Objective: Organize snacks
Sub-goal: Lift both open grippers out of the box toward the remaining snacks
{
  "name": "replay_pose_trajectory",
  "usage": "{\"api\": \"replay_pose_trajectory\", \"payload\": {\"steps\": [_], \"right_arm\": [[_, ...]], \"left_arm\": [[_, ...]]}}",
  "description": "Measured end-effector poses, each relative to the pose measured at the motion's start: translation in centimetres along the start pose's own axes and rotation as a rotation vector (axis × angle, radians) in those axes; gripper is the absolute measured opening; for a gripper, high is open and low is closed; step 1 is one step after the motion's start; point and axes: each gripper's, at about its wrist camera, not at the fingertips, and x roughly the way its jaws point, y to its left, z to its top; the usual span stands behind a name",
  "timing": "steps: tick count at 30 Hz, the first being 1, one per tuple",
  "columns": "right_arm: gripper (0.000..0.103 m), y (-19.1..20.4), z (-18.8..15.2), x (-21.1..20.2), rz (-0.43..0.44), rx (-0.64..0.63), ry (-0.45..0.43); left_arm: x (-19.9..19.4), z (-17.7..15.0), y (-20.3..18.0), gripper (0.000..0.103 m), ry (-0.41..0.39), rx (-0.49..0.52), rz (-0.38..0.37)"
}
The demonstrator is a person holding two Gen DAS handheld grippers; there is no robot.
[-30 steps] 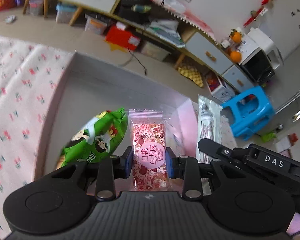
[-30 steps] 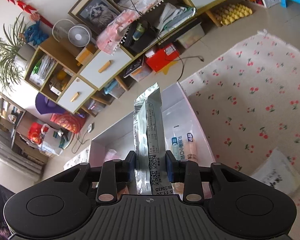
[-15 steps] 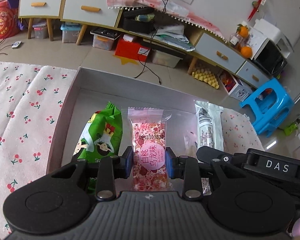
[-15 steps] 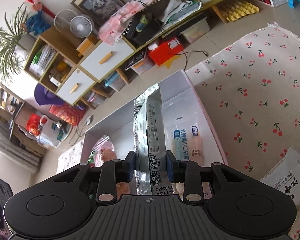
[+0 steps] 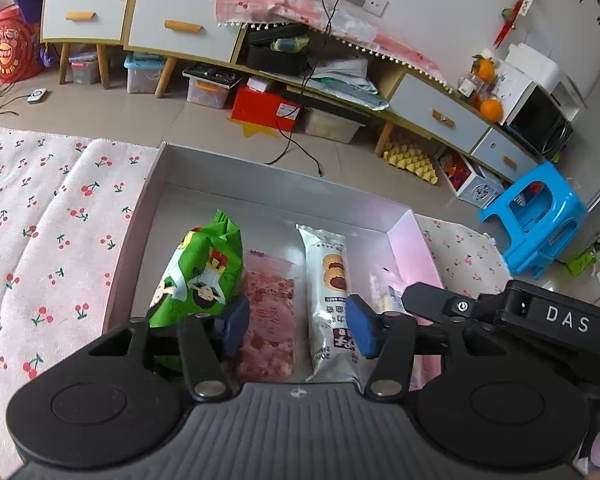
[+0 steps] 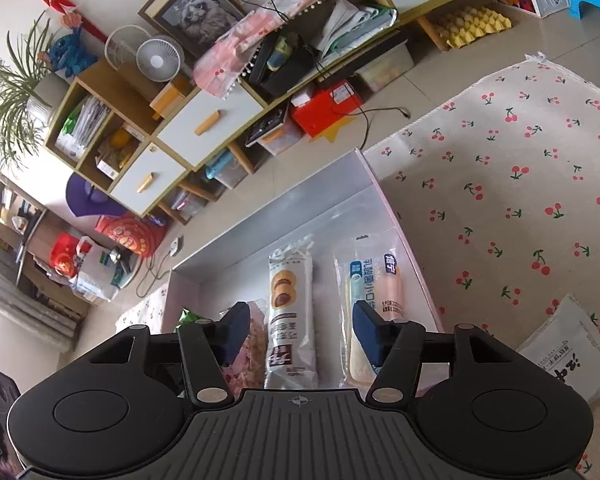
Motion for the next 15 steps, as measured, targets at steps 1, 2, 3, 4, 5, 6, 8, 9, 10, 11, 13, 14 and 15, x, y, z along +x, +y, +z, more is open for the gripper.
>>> {"api": "replay_pose_trajectory", "payload": {"steps": [1,2,3,4,5,6,8,9,10,11,13,14,15], "right_arm": [[0.059,0.1,0.0,-0.2,0.003,-0.001,-0.002],[0.063,0.2,0.1,-0.5,0.007,-0.004,-0.006],[0.064,0.4,0.1,-0.8,0.013,-0.009,-0.01],[0.066,0.7,0.1,-1.2,0.016,-0.017,-0.013],[0.067,0.9,0.1,-1.5,0.018,-0.025,-0.014],[0.067,1.2,0.1,-1.8,0.02,-0.035,-0.014],[0.073,1.4,0.0,-2.6,0.026,-0.053,-0.01],[0.074,1.5,-0.1,-3.0,0.024,-0.065,-0.005],[0.075,1.6,-0.1,-3.4,0.021,-0.077,-0.001],[0.076,1.6,-0.1,-3.8,0.016,-0.09,0.002],[0.077,1.6,-0.2,-4.5,0.008,-0.11,0.009],[0.079,1.6,-0.3,-4.7,0.003,-0.118,0.013],[0.08,1.6,-0.4,-5.0,-0.003,-0.127,0.018]], "left_arm": [[-0.2,0.0,-0.1,0.051,0.003,0.001,0.0],[-0.5,-0.1,-0.1,0.057,0.004,0.003,0.0],[-0.8,-0.2,-0.2,0.063,0.001,0.005,-0.003],[-1.2,-0.3,-0.3,0.065,-0.004,0.008,-0.004],[-1.6,-0.5,-0.3,0.067,-0.008,0.011,0.001],[-1.9,-0.7,-0.5,0.067,-0.008,0.016,0.004],[-2.6,-0.9,-0.5,0.069,0.001,0.027,0.003],[-2.9,-0.9,-0.5,0.072,0.006,0.029,0.006],[-3.3,-1.0,-0.5,0.073,0.006,0.03,0.01],[-3.6,-1.0,-0.4,0.076,0.005,0.031,0.014],[-4.3,-1.1,-0.3,0.08,0.002,0.036,0.019],[-4.6,-1.1,-0.3,0.082,0.002,0.037,0.024],[-4.9,-1.2,-0.2,0.085,0.003,0.04,0.029]]}}
